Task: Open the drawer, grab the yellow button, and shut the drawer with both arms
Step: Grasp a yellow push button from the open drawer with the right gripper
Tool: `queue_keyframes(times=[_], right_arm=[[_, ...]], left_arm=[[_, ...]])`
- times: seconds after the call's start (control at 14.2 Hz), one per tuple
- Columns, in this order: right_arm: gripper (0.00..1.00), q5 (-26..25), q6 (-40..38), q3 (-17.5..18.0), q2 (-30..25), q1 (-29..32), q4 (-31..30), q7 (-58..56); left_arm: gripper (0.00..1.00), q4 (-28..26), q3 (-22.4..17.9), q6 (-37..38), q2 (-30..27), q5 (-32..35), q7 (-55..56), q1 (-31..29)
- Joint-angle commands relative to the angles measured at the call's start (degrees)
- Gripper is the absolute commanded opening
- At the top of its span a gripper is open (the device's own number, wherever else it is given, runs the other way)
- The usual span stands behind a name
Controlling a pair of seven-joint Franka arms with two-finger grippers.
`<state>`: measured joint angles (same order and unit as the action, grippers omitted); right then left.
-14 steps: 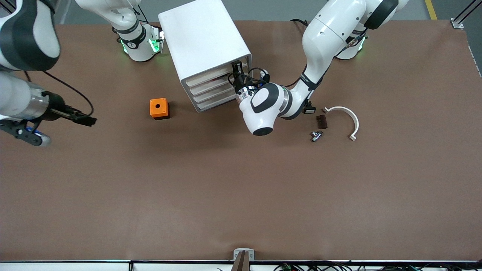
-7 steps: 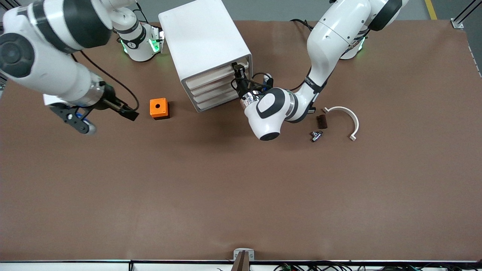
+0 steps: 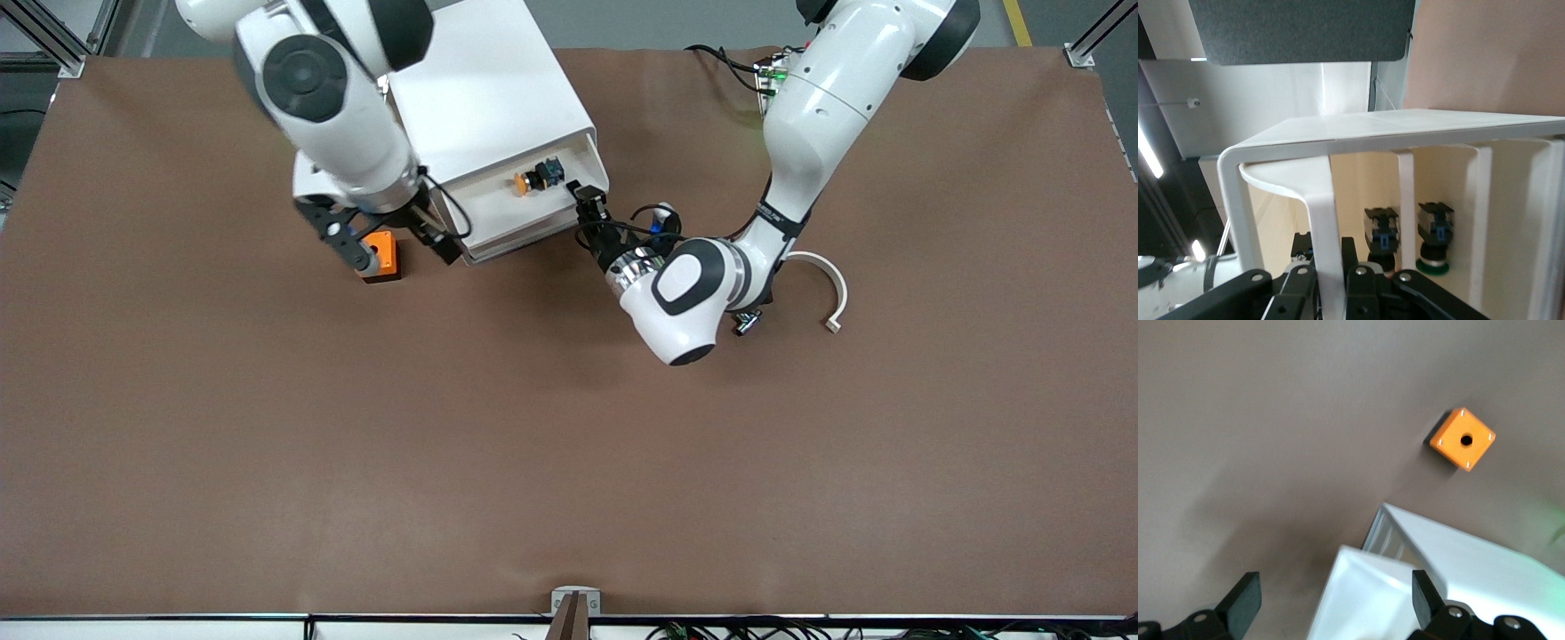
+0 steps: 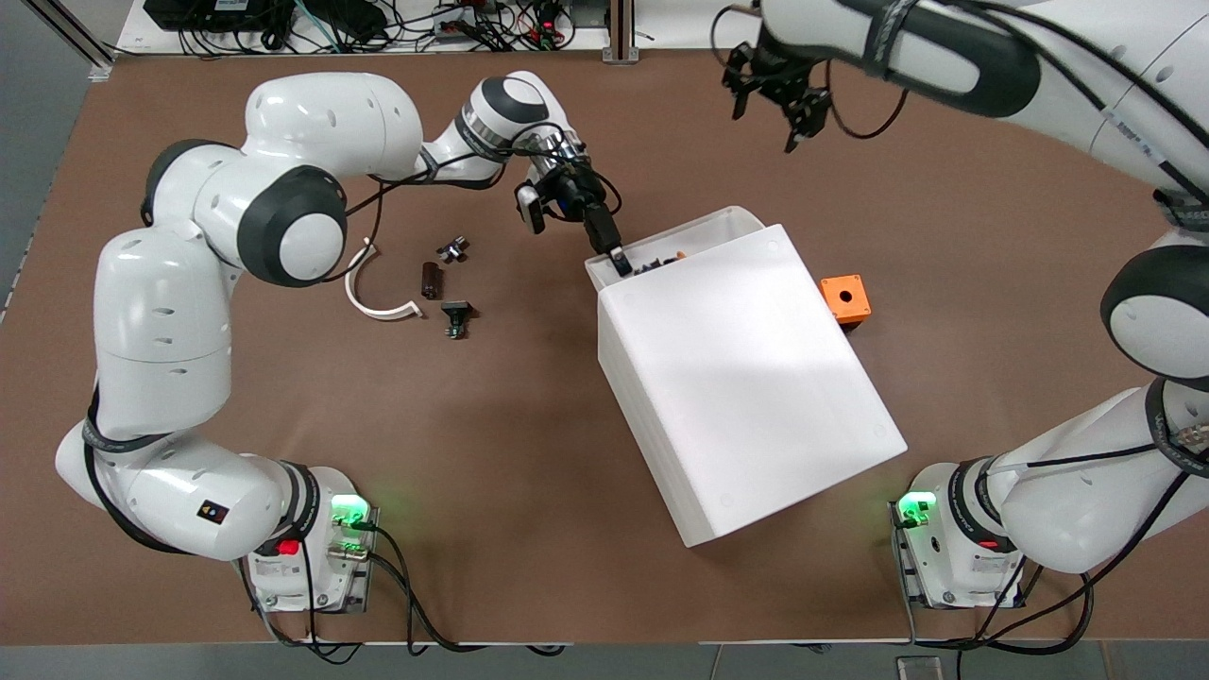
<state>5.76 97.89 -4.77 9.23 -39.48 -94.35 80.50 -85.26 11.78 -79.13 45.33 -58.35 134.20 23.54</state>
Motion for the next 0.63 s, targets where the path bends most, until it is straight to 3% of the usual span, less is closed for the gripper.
queue_keyframes(times=[0.0,0.49,0.56], right_arm=[[1.0,-0.1,2.6,-0.8,0.5,-4.7,-0.9,8.0],[1.0,-0.2,11.2,-0.8,2.5,-13.8,-4.4,21.4],[1.0,-0.2,12.3,-0.8,3.2,-14.0,-4.4,22.5]], left_arm=[[0.11,0.9,-0.4,0.2,1.2,-0.4,0.4,-2.4],[0.14,2.4,-0.5,0.1,2.6,-0.1,0.3,-6.3],[0.21,2.4,-0.5,0.1,2.6,-0.1,0.1,-6.3]])
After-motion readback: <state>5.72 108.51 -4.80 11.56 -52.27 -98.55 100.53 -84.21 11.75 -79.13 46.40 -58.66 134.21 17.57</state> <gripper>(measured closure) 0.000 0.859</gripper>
